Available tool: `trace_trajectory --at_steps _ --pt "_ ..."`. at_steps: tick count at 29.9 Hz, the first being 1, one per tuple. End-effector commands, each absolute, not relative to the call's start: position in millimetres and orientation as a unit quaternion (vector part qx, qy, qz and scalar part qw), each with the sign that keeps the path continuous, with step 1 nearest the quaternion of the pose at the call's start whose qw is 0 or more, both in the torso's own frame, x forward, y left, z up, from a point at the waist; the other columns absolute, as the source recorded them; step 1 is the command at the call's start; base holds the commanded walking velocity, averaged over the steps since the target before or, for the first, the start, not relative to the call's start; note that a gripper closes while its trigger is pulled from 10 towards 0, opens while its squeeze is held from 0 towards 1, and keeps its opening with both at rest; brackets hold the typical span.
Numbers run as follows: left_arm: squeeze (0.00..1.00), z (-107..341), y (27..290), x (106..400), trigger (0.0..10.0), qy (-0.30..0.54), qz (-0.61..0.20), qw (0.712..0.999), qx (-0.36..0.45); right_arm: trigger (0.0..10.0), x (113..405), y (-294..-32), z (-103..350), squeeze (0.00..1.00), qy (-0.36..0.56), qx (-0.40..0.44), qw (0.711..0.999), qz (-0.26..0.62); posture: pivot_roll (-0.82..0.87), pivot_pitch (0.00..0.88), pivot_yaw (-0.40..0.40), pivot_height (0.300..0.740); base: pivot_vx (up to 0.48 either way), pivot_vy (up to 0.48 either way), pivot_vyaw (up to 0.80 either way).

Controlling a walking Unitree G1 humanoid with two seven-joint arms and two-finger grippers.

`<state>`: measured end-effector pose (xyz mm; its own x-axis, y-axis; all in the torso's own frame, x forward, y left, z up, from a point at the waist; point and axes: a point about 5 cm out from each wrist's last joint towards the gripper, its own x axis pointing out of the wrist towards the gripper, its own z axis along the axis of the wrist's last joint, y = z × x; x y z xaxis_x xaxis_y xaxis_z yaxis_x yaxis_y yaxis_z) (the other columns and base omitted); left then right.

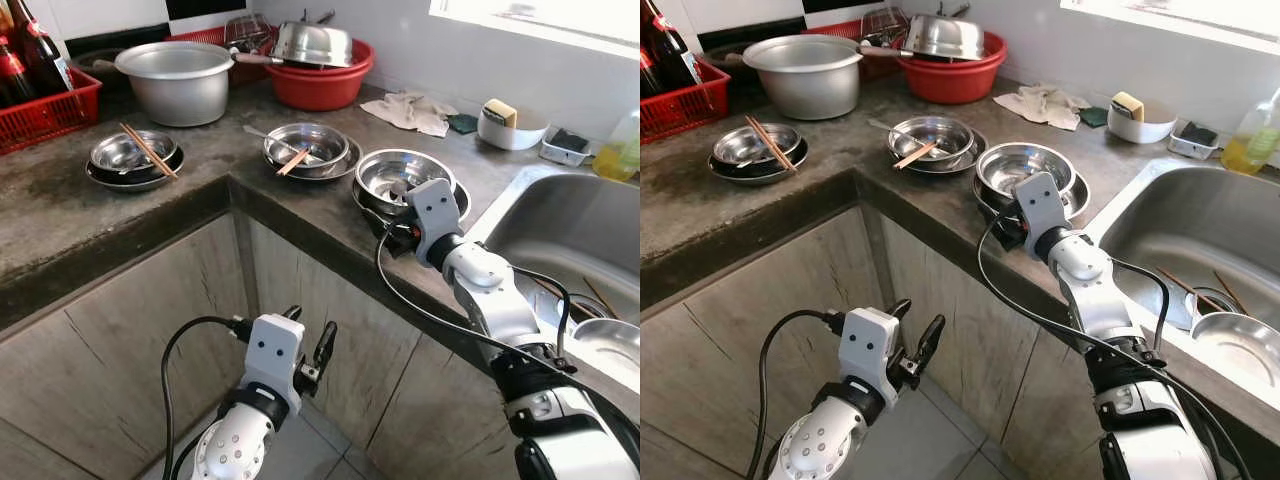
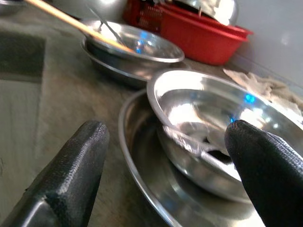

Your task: Kitchen organization

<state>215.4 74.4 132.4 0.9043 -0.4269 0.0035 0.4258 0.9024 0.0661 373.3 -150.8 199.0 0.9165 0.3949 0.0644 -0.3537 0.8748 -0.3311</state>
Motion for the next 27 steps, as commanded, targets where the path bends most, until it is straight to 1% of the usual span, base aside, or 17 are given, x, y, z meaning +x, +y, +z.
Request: trace_trajectory --at_steps 1,11,12,13,14,20,21,22,23,26,27 --pt "0.00 137 73 214 10.0 -0.015 -0.218 0.975 0.028 10.0 377 -153 206 0.00 -0.077 -0.168 0.964 0.189 0.03 0.122 -0.065 0.740 0.000 0.000 0.00" --pt "0.00 138 72 214 10.0 -0.013 -0.217 0.976 0.027 10.0 384 -155 212 0.00 -0.082 -0.170 0.966 0.176 0.03 0.118 -0.067 0.740 0.000 0.000 0.00" --pt "0.00 138 72 215 10.0 -0.013 -0.217 0.976 0.028 8.3 386 -156 212 0.00 -0.081 -0.173 0.966 0.172 0.03 0.116 -0.069 0.740 0.000 0.000 0.00" --pt "0.00 138 72 215 10.0 -0.013 -0.217 0.976 0.028 4.3 387 -157 213 0.00 -0.080 -0.176 0.966 0.169 0.03 0.116 -0.069 0.740 0.000 0.000 0.00" --pt "0.00 138 72 215 10.0 -0.014 -0.216 0.976 0.028 0.0 388 -157 213 0.00 -0.080 -0.176 0.967 0.167 0.03 0.115 -0.069 0.740 0.000 0.000 0.00" --pt "0.00 137 72 215 10.0 -0.014 -0.215 0.976 0.028 0.0 390 -160 214 0.00 -0.081 -0.177 0.968 0.160 0.03 0.111 -0.071 0.740 0.000 0.000 0.00" --pt "0.00 137 72 216 10.0 -0.014 -0.214 0.976 0.028 0.2 391 -160 215 0.00 -0.082 -0.179 0.967 0.159 0.03 0.111 -0.072 0.740 0.000 0.000 0.00" --pt "0.00 137 72 216 10.0 -0.014 -0.214 0.976 0.028 6.0 391 -160 215 0.00 -0.081 -0.178 0.968 0.158 0.03 0.111 -0.072 0.740 0.000 0.000 0.00" --pt "0.00 137 72 216 10.0 -0.014 -0.214 0.976 0.029 10.0 392 -161 216 0.00 -0.082 -0.182 0.967 0.156 0.03 0.112 -0.069 0.740 0.000 0.000 0.00" --pt "0.00 138 72 217 10.0 -0.014 -0.214 0.976 0.029 10.0 393 -162 218 0.00 -0.085 -0.182 0.967 0.154 0.03 0.111 -0.070 0.740 0.000 0.000 0.00" --pt "0.00 138 73 217 10.0 -0.016 -0.213 0.976 0.029 6.5 394 -162 219 0.00 -0.087 -0.182 0.967 0.152 0.03 0.109 -0.068 0.740 0.000 0.000 0.00"
